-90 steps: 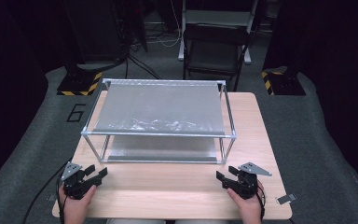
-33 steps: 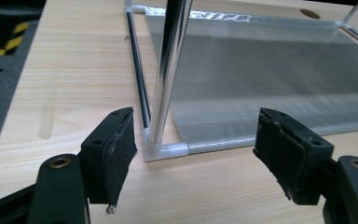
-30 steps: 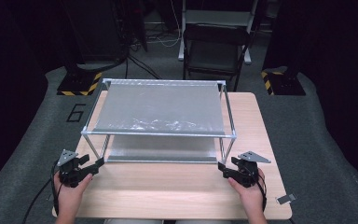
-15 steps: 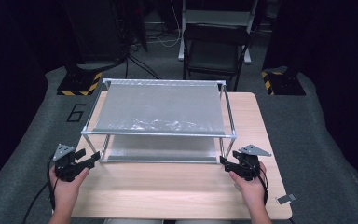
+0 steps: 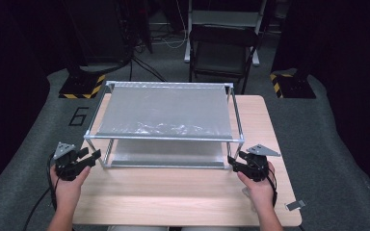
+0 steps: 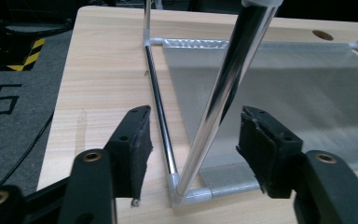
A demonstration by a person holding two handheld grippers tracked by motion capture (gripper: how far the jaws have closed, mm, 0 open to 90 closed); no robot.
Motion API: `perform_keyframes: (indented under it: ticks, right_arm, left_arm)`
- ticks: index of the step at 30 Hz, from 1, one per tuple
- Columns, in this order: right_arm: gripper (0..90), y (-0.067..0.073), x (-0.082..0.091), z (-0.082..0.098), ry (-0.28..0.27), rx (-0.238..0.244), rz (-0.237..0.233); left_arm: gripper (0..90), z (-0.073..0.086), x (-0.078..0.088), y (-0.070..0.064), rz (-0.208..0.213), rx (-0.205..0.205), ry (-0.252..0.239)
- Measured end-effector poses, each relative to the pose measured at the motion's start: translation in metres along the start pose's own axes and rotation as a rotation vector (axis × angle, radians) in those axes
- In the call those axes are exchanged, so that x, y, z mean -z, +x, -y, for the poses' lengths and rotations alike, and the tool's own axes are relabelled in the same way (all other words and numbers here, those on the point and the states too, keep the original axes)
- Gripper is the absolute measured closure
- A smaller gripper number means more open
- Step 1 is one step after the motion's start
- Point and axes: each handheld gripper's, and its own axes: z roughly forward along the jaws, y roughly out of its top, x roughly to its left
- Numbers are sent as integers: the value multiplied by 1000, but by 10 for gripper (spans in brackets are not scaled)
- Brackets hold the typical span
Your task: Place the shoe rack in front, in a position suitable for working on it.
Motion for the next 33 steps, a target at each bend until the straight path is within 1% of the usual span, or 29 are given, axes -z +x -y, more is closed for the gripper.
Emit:
perform_keyframes:
  ticks: [2, 3, 5, 7, 10, 12, 13, 17, 18, 20, 23, 25, 27, 28, 30, 32, 33]
  right_arm:
    - [481, 0, 0, -1, -2, 5, -1]
    - [489, 0, 0, -2, 1, -5, -1]
    - [490, 0, 0, -2, -3, 3, -6]
    - [498, 0, -1, -4, -6, -5, -7]
    - [504, -1, -1, -5, -6, 4, -17]
    - [504, 0, -1, -6, -11, -2, -24]
    - [505, 0, -1, -6, -9, 10, -23]
    - [501, 3, -2, -7, -12, 18, -31]
    - [496, 4, -2, -7, -13, 23, -27]
    - [488, 6, -3, -7, -13, 20, -20]
    - [479, 6, -3, -7, -13, 30, -28]
    - [467, 8, -3, -7, -14, 25, -28]
    - [450, 9, -4, -7, -13, 29, -32]
    - [443, 10, -4, -6, -15, 25, -35]
    - [436, 12, -4, -7, -12, 22, -35]
    - [421, 14, -5, -7, -12, 33, -40]
    - [411, 15, -6, -7, -12, 39, -39]
  left_arm:
    - [472, -1, -1, -1, 3, -2, -6]
    - [488, -2, 0, 0, 5, -8, 4]
    - [505, -2, 0, -1, 5, -7, 0]
    - [525, -4, 0, 0, 8, -12, 0]
    - [530, -7, 0, 0, 16, -15, -11]
    - [530, -8, -1, 0, 22, -17, -8]
    - [530, -9, -1, -1, 20, -18, -13]
    - [514, -11, -3, -1, 24, -26, -28]
    - [504, -12, -3, -1, 38, -25, -16]
    - [491, -13, -4, -2, 38, -23, -20]
    - [489, -14, -5, -3, 49, -27, -13]
    - [489, -14, -6, -4, 53, -29, -13]
    - [480, -14, -9, -5, 61, -33, -6]
    - [477, -13, -10, -7, 72, -39, 5]
    - [476, -12, -12, -9, 75, -45, 5]
    - [453, -12, -13, -11, 72, -60, 7]
    - [451, -12, -13, -11, 72, -60, 7]
